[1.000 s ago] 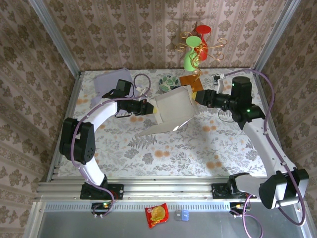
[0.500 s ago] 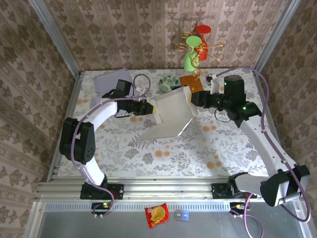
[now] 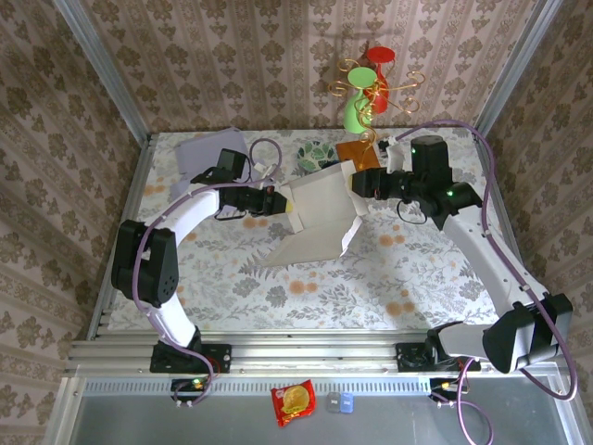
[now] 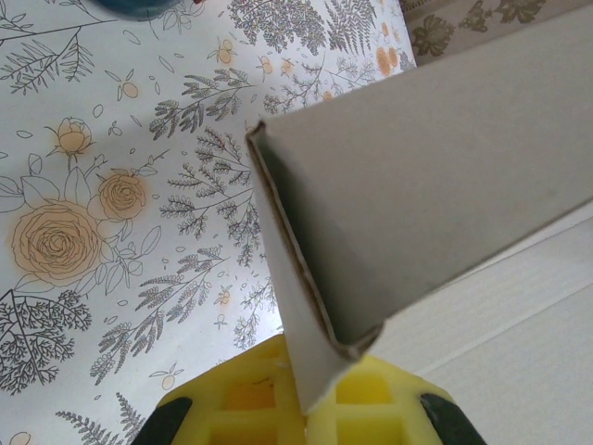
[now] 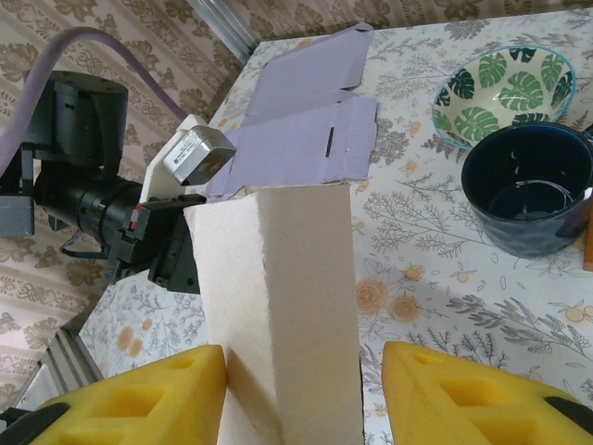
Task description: Fold the paper box
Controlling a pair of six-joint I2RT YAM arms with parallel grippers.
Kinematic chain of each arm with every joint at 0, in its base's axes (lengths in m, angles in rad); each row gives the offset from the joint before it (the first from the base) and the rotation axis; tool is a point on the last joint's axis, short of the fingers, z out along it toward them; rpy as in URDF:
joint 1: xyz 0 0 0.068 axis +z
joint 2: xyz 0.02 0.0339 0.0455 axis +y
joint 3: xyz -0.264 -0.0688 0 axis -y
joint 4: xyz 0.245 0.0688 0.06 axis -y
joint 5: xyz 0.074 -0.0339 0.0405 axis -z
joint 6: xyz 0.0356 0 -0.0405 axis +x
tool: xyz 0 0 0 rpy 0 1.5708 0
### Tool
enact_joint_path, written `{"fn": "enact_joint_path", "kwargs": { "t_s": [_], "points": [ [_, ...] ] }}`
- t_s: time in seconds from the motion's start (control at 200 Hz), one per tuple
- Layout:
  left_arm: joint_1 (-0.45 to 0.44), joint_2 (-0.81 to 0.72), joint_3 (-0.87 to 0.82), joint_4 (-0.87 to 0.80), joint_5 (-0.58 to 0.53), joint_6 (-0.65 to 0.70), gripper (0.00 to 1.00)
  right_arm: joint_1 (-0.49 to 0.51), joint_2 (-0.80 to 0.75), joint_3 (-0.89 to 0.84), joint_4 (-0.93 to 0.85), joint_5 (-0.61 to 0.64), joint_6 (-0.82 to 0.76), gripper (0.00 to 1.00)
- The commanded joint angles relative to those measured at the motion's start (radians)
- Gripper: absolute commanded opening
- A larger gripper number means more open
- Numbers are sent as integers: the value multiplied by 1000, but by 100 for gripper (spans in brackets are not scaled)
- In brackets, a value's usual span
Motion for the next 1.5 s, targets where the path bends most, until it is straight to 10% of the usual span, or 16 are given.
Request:
{"fn": "enact_joint_path", "kwargs": {
  "t_s": [0.0,0.72,1.495],
  "points": [
    [-8,3,36,25,51,-8,0,9,15,19,-47,-23,-31,50],
    [-12,4,38,37,51,-17,0,42,7,10,-83,184,-116,20],
    [-52,-27,69,-20,-89,-42,0,160,92,57,-205,389,-176,29]
  ]
}}
